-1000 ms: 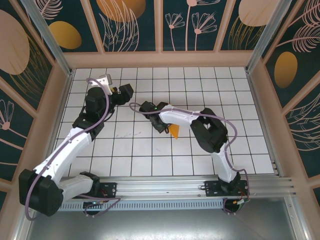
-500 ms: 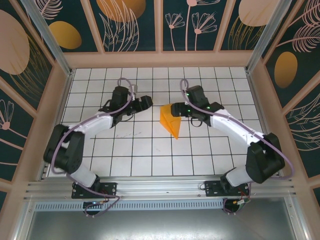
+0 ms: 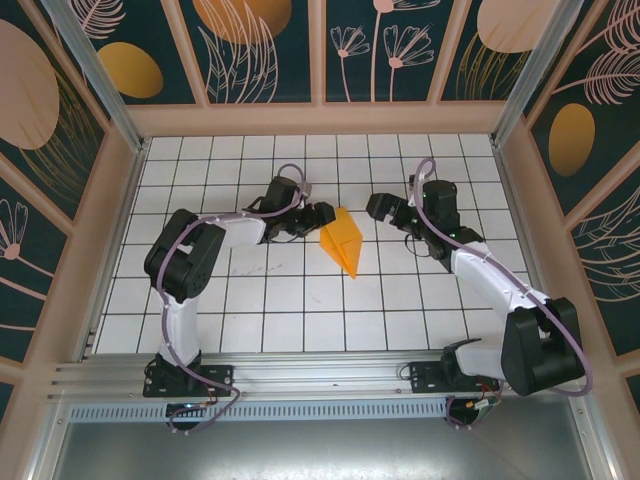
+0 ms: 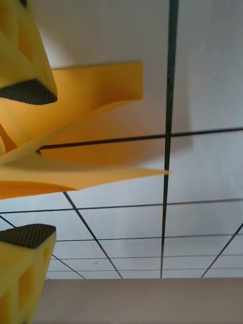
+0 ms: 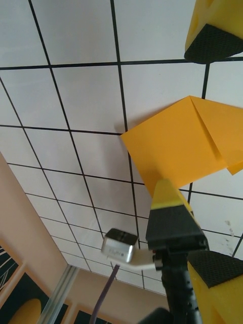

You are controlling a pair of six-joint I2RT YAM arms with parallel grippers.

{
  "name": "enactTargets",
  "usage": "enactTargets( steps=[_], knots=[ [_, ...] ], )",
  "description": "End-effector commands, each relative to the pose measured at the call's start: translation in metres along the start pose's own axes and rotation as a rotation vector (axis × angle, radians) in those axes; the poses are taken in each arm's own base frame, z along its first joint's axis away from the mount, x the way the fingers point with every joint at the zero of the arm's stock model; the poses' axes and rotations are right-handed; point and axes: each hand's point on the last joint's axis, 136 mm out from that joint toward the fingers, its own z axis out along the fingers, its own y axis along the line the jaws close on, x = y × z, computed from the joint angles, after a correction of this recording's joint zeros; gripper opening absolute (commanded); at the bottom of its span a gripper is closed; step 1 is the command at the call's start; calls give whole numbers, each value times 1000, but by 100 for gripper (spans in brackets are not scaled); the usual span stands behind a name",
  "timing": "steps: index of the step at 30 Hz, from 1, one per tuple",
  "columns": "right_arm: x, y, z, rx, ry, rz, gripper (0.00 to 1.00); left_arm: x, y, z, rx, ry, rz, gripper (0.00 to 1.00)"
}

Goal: Fold a paper plane with a square sheet of paper (fold left side to right side)
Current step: Fold the wing for the fifth time at the center of the table.

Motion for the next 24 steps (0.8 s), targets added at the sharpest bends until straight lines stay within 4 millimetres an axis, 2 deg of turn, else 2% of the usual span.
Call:
enactTargets(
  steps=[1,5,7,11,14,20,21,24],
  knots=[
    [-5,3,-5,-61,-24,17,99,-7,-17,6,67,-12,29,51],
    [-5,3,-2,-107,-17,-24,98,-6,-19,5,101,-29,70,25],
    [-2,5,4,-128,-2,-59,98,-6,-21,3,113,-31,93,16],
    [7,10,19,-202,50,-125,96,-4,-26,-7,157,-32,156,4],
    [13,12,34,-261,108,-123,95,-4,-27,-19,195,-37,187,0],
    [35,9,69,-404,228,-114,81,0,-35,-43,290,-46,264,0],
    [39,7,75,-421,253,-107,79,7,-29,-44,290,-33,262,0],
    [46,5,89,-470,295,-86,75,14,-27,-48,316,-19,276,0]
  ],
)
